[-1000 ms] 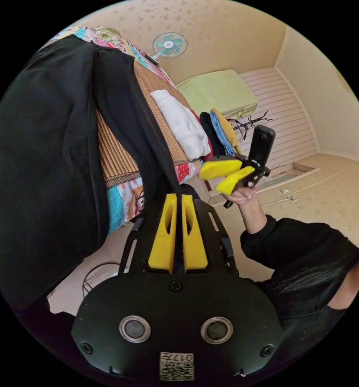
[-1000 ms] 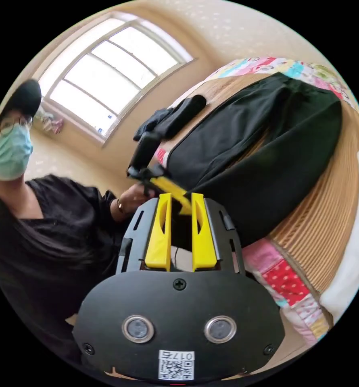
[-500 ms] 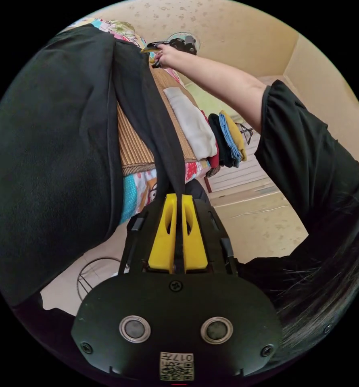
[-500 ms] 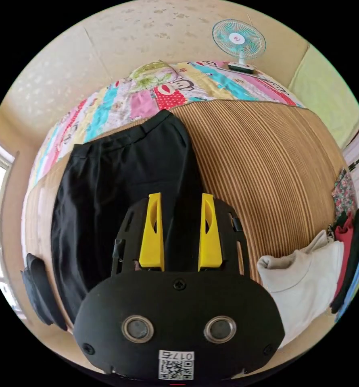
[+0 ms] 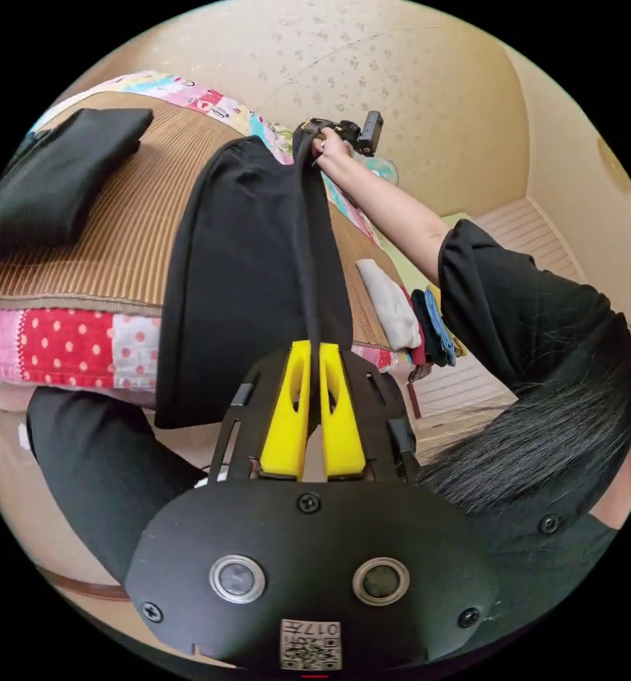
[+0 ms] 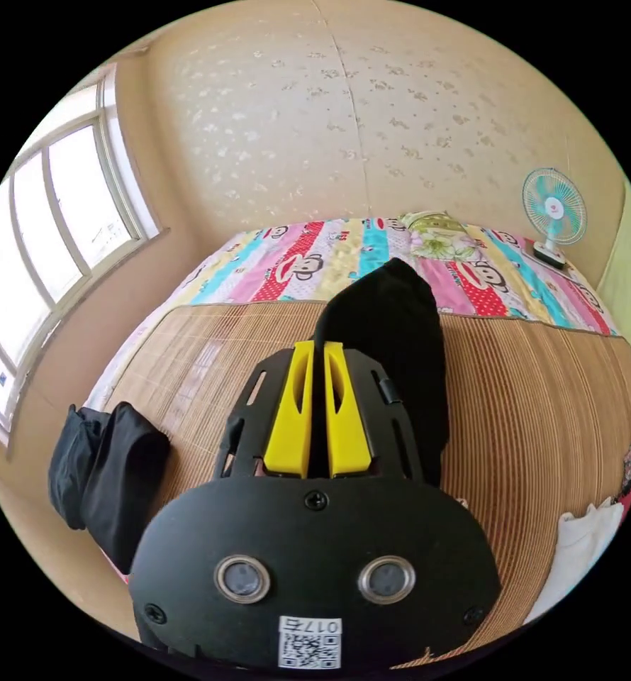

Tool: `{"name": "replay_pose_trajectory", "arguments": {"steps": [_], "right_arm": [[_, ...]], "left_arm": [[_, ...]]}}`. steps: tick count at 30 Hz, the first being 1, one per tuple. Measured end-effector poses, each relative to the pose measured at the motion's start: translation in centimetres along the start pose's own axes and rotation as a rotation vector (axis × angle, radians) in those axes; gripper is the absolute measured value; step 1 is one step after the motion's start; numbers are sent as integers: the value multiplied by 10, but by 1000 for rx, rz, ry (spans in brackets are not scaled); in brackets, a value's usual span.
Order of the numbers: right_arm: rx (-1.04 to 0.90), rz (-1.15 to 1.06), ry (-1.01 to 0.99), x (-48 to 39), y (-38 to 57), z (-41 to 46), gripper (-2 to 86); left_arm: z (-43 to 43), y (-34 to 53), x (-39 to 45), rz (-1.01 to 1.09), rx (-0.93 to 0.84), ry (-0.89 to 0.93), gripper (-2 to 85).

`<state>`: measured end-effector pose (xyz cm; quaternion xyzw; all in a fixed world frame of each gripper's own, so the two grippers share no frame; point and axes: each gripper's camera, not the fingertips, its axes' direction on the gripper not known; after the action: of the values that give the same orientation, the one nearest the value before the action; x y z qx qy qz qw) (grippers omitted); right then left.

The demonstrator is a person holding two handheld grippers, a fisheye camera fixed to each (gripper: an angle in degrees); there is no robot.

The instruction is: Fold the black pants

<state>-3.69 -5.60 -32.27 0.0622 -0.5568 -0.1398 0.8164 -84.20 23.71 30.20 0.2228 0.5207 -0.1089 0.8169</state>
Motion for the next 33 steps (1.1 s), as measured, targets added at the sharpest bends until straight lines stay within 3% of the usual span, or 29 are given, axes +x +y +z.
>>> {"name": "replay_pose_trajectory", "arguments": {"steps": [3,7,11,17,19,21,24,28,30,33], "right_arm": [[-107,-3,-196,-12,10,17,17],[-196,-141,-179,-21,50,-14,25],[-307,-266,-79,4,163,-77,61],[-288,92,-82,75,338,-168,78],[-238,138,-93,78,378,-189,80],[-209,133,-80,74,409,-199,84],[-200,89,-99,68,419,-199,71],[-220,110,-133,77,414,-201,46],[-192,82,-164,82,413,-211,42],[-259,107,-135,99,416,-202,50]], "left_arm": [[-20,17,-38,-111,-19,-57,25],[-43,37,-44,-109,73,-56,46],[-43,6,-34,-48,74,-185,65],[4,-69,-32,27,38,-243,81],[18,-76,-30,37,41,-202,80],[54,-80,-28,24,-77,-164,74],[83,-75,-24,48,-124,-267,4],[80,-77,-24,19,-157,-228,-6],[47,-67,-6,69,-14,-266,-6],[32,-64,-1,65,68,-344,8]]}}
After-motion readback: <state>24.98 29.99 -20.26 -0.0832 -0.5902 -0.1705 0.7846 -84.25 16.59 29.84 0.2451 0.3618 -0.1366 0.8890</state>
